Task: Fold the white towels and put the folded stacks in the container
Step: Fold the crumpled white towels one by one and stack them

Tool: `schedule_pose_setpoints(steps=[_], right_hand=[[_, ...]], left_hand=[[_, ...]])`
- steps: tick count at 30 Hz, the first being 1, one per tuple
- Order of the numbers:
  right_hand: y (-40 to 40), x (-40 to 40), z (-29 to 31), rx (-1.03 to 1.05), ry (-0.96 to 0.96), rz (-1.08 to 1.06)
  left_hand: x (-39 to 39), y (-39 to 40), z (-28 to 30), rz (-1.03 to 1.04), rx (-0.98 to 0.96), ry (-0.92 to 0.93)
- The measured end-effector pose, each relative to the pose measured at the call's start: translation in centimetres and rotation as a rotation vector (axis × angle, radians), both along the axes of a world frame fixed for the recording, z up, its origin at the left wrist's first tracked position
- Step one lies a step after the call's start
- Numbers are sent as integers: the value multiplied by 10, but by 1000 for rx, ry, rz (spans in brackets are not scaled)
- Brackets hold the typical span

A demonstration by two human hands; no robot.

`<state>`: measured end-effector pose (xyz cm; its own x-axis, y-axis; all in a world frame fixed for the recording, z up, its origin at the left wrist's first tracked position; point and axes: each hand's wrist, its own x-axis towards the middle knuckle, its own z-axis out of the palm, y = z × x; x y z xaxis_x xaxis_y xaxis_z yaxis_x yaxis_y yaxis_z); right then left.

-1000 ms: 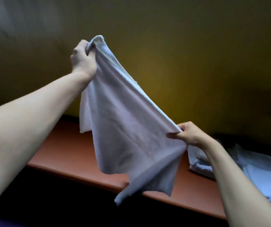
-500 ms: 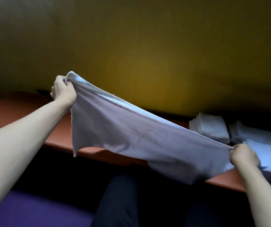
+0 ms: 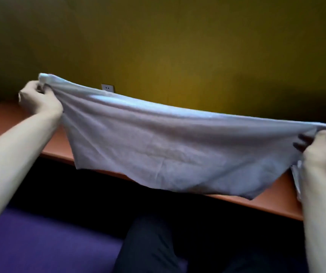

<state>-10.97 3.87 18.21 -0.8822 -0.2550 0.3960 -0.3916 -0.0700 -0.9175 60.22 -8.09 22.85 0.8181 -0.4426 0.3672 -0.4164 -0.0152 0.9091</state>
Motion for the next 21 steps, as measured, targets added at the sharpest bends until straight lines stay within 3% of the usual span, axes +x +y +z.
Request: schedule_pose_setpoints(steps=[4, 11, 13, 21], right_hand=[[-16, 83, 41, -92, -99, 70], [-96, 52, -62, 122, -238, 143], [-127, 26, -97, 220, -184, 102], [-182, 73, -106, 405, -88, 155]], left_hand=[[-9, -20, 9, 1, 36, 101], [-40, -74, -51, -24, 147, 148], [-43, -93, -71, -26, 181, 144], [-66, -179, -138, -34, 378, 73]])
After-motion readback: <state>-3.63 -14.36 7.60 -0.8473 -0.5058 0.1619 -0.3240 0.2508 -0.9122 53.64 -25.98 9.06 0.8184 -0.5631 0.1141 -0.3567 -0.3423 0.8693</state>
